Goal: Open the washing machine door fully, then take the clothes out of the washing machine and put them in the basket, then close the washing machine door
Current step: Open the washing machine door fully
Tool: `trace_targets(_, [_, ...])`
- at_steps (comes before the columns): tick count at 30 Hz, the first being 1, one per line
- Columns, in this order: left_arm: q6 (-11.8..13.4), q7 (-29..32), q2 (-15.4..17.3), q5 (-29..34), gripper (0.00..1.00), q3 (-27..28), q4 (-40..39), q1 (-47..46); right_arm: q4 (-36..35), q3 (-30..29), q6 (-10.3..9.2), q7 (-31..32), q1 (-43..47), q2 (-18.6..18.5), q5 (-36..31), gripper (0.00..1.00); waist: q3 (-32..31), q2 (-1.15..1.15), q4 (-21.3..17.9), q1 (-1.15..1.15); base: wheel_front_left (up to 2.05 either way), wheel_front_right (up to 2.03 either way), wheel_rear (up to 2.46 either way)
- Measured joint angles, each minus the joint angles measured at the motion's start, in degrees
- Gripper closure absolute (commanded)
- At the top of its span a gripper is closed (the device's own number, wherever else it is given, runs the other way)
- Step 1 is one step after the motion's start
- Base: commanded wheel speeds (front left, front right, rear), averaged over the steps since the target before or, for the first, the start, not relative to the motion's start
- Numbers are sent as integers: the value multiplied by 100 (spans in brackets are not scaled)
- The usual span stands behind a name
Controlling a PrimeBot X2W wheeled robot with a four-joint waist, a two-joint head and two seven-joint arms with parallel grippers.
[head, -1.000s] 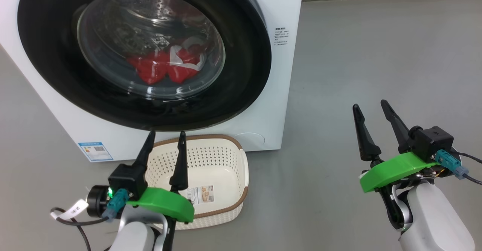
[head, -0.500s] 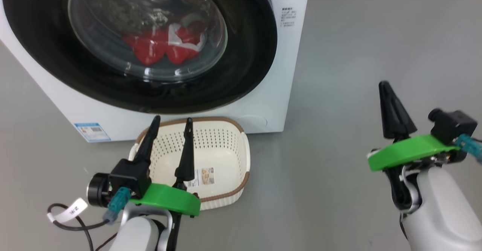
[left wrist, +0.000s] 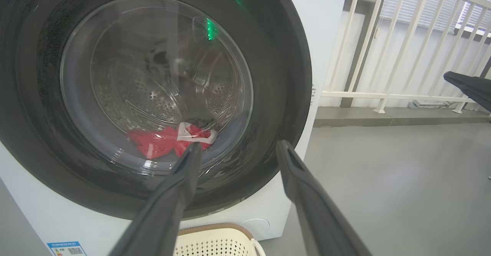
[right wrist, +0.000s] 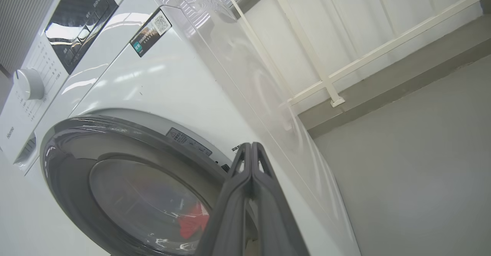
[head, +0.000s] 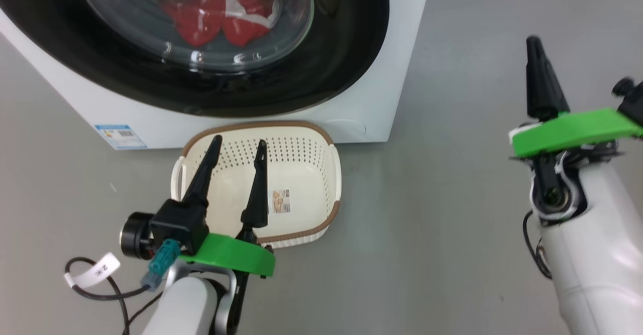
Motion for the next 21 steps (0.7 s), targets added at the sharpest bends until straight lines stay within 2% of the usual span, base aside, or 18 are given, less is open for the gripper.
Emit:
trace_targets(8, [0,-1,-1,0,0,-81,-35,-152,-36,-243,0,1091,-525,-130,1306,100,328,0,112,0,0,0,0])
trace_targets(21, [44,-1,-1,-9,0,-194,-130,-400,-82,-428,-1,2406,-1185,-353,2682,100,788,0,247,0,0,0,0])
